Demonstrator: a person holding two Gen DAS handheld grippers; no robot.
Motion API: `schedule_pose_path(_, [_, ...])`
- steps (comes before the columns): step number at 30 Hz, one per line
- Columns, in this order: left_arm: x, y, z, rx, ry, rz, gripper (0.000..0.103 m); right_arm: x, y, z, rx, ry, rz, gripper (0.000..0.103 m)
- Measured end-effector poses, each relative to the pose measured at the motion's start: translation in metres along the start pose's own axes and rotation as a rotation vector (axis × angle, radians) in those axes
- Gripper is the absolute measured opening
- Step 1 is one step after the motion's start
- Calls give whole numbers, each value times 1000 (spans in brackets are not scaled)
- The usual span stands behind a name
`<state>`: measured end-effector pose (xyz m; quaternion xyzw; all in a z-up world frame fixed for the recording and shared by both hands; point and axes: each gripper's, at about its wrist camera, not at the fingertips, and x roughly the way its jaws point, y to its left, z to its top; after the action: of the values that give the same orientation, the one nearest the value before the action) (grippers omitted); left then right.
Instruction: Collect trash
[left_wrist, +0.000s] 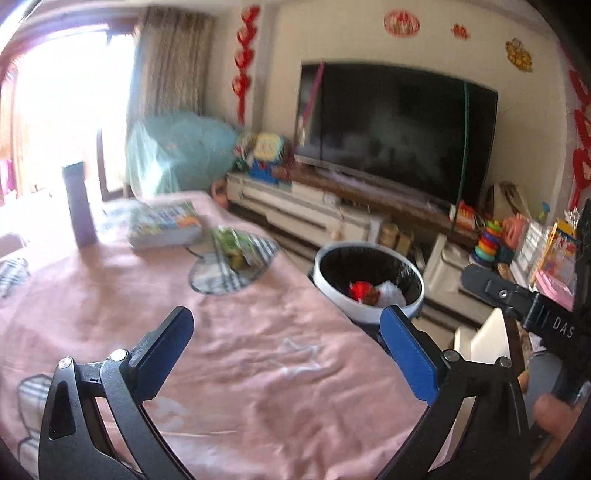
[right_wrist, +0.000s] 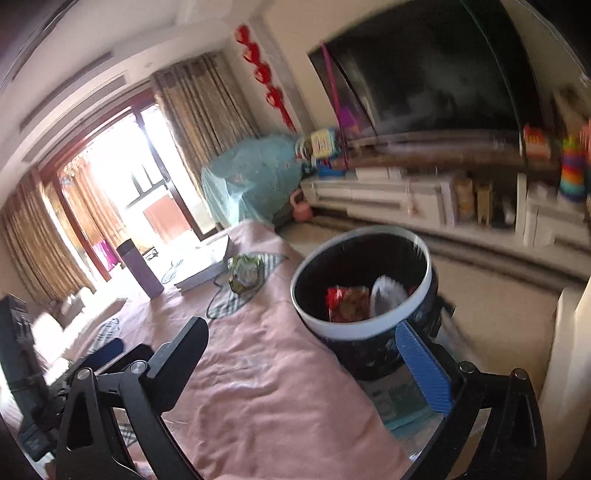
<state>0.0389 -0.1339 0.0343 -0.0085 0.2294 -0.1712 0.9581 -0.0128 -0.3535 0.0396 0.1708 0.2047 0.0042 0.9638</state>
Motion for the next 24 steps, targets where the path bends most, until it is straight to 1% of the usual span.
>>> schedule_pose_path(3, [-25,8,-8,-1,-89,47,103,-26,19,-4,-72,-113,-47,103])
schedule_pose_path(5, [-34,14,-14,-5,-118,75,103,-32,25,-10,-101,-154,-92,103])
schedule_pose_path(6, [-37,16,-16,-5,-127,80,103,-31,26,-13,-107,-161,-109,103])
schedule_pose_path(10, [-40,18,-25,23,-143,137,103,-28,23,-26,-100,-165,-130,103])
schedule_pose_path(13, [-40,17,-30,47,-149,178,103,-23,25,-33,-128,-169,-157,103])
schedule_pose_path(16, [-37,15,-32,61,-143,204,103,-20,30,-38,-164,-169,-176,103])
schedule_pose_path(20, [-38,17,-34,62,-151,240,103,-17,31,-42,-178,-159,-195,103])
schedule_pose_path(24, [-40,19,-34,57,-152,254,103,-16,30,-46,-170,-153,-185,103])
